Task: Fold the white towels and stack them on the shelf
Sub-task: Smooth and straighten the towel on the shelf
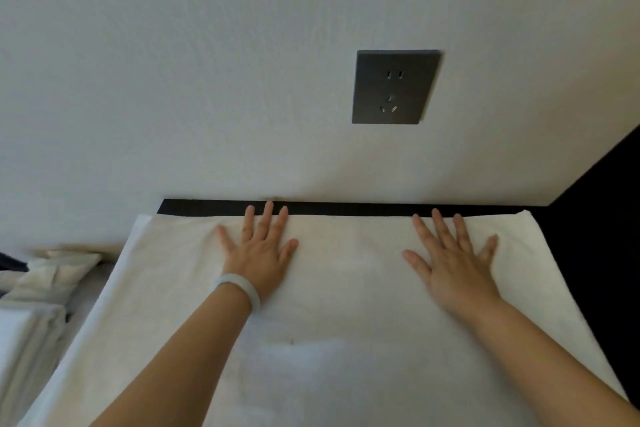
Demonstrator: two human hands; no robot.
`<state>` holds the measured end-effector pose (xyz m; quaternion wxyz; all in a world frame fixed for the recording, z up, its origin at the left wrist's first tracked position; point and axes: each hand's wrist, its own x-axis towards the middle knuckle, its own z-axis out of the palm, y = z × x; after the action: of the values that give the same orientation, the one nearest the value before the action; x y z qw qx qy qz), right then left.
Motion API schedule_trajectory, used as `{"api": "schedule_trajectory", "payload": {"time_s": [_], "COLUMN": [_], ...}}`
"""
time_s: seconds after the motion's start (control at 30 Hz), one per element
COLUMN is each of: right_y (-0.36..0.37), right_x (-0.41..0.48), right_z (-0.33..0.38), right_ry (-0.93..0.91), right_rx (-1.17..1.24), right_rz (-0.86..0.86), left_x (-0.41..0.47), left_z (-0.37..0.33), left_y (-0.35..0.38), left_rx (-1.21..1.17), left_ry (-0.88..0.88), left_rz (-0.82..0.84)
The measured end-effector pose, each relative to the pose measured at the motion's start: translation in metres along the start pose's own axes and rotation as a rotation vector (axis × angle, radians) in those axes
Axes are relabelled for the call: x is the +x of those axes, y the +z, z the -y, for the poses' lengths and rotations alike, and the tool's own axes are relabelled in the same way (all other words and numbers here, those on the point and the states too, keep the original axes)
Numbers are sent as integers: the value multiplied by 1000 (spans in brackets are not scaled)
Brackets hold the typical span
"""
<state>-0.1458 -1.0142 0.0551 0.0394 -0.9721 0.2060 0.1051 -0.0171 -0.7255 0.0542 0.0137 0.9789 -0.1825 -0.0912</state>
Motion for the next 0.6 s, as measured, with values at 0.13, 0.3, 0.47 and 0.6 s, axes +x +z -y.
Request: {"api": "schedule_trajectory", "payload": {"time_s": [0.13,0.3,0.47,0.6], "right_y": [11,9,-13,18], "right_x": [-32,-22,-22,-88], "right_z": [9,-80,-86,-33], "right_ry": [-167,-9,116,-242], "right_rx": [28,88,6,132], "right_rz": [-100,-150,-169,-165], "left_x": [-35,-54,-58,-101], "left_z": [-83,-121,-125,-129], "left_y": [19,33,22,23], "left_rx": [-64,33,21,-4], "left_ry": [272,342,326,358], "left_rz": [-63,-19,8,-44]}}
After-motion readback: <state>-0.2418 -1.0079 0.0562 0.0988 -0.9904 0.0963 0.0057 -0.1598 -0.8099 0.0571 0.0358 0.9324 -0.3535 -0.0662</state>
